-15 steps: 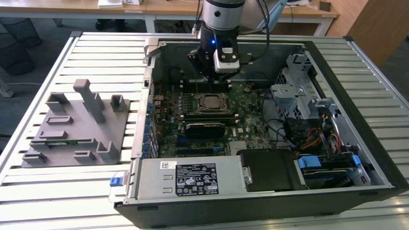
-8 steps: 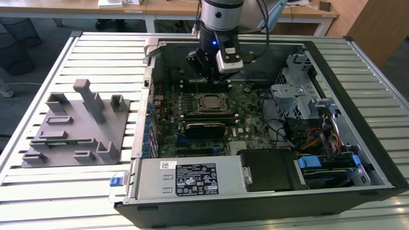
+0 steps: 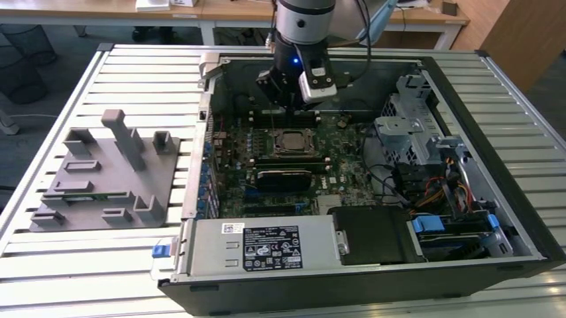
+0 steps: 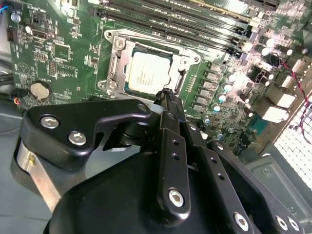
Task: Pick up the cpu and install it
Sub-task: 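Install the first cpu locking lever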
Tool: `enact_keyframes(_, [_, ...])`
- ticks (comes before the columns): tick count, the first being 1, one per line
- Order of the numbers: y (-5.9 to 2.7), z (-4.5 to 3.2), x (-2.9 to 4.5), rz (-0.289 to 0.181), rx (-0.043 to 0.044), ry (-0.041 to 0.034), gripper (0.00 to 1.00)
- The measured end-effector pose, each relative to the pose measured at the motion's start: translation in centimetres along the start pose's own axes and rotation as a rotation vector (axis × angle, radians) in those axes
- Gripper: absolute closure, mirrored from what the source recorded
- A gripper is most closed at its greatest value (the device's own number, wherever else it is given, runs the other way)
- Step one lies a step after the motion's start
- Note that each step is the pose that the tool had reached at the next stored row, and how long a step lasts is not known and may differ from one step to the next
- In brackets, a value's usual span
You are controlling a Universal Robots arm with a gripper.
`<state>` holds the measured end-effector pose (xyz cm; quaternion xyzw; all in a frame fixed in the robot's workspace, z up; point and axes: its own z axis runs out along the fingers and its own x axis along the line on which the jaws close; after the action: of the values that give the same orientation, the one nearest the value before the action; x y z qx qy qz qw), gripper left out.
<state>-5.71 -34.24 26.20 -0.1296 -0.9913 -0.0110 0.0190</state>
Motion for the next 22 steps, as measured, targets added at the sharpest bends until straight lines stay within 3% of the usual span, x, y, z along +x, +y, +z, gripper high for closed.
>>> enact_keyframes(8, [-0.03,0.25,0.1,-0.018,-0.0062,-0.0173,0.89])
enact_keyframes(19, [-0.04,0.4,0.1,-0.208,-0.0002,-0.0136,0.89])
enact_keyframes(22, [-0.1,0.5,0.32,-0.228,0.0003,-0.0133,0.89])
